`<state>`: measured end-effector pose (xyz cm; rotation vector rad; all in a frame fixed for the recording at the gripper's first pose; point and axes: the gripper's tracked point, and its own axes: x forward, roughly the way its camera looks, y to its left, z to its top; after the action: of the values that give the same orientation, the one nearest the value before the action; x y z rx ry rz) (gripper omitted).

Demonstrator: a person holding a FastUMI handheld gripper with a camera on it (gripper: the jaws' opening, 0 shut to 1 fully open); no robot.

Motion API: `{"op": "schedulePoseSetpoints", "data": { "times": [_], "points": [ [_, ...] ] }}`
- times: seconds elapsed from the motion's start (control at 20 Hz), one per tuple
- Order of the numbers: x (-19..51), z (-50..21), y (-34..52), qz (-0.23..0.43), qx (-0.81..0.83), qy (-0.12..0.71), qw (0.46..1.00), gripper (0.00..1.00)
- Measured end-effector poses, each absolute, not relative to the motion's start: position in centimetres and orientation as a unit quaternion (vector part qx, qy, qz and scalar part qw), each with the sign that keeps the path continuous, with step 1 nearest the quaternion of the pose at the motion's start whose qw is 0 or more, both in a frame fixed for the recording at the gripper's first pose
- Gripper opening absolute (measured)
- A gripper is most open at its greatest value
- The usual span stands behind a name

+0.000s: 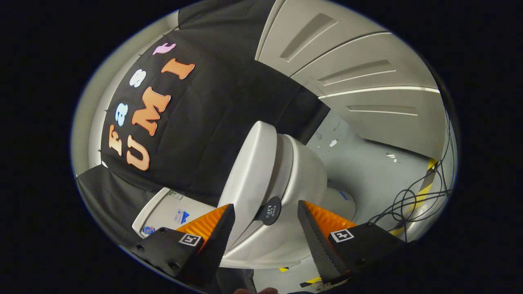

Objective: Open the toilet lid.

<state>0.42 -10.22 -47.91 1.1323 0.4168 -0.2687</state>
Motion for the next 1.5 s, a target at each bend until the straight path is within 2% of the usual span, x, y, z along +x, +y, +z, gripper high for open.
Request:
{"op": "schedulePoseSetpoints", "data": {
  "times": [0.4, 0.55, 0.65, 0.75, 0.8, 0.95, 1.0, 1.05, 1.25, 1.4, 1.45, 1.5],
  "points": [
    [1.4, -49.4, -10.3, -0.108, 0.560, 0.202, 0.796, 0.96],
    [1.5, -49.7, -9.4, -0.093, 0.565, 0.211, 0.792, 0.75],
    [1.8, -50.0, -9.4, -0.096, 0.564, 0.213, 0.792, 0.68],
    [2.0, -50.0, -9.8, -0.100, 0.567, 0.210, 0.790, 0.68],
    [2.0, -50.1, -10.0, -0.104, 0.562, 0.211, 0.793, 0.62],
    [2.6, -49.8, -10.3, -0.103, 0.552, 0.205, 0.802, 0.32],
    [2.9, -49.8, -10.5, -0.105, 0.552, 0.201, 0.802, 0.30],
    [2.9, -50.2, -10.6, -0.112, 0.547, 0.209, 0.803, 0.22],
    [3.1, -49.9, -10.7, -0.119, 0.536, 0.215, 0.807, 0.13],
    [3.4, -49.6, -10.6, -0.111, 0.539, 0.204, 0.810, 0.13],
    [2.8, -49.5, -10.6, -0.105, 0.536, 0.205, 0.812, 0.08],
    [2.7, -49.5, -10.5, -0.106, 0.542, 0.202, 0.809, 0.08]
  ]
}}
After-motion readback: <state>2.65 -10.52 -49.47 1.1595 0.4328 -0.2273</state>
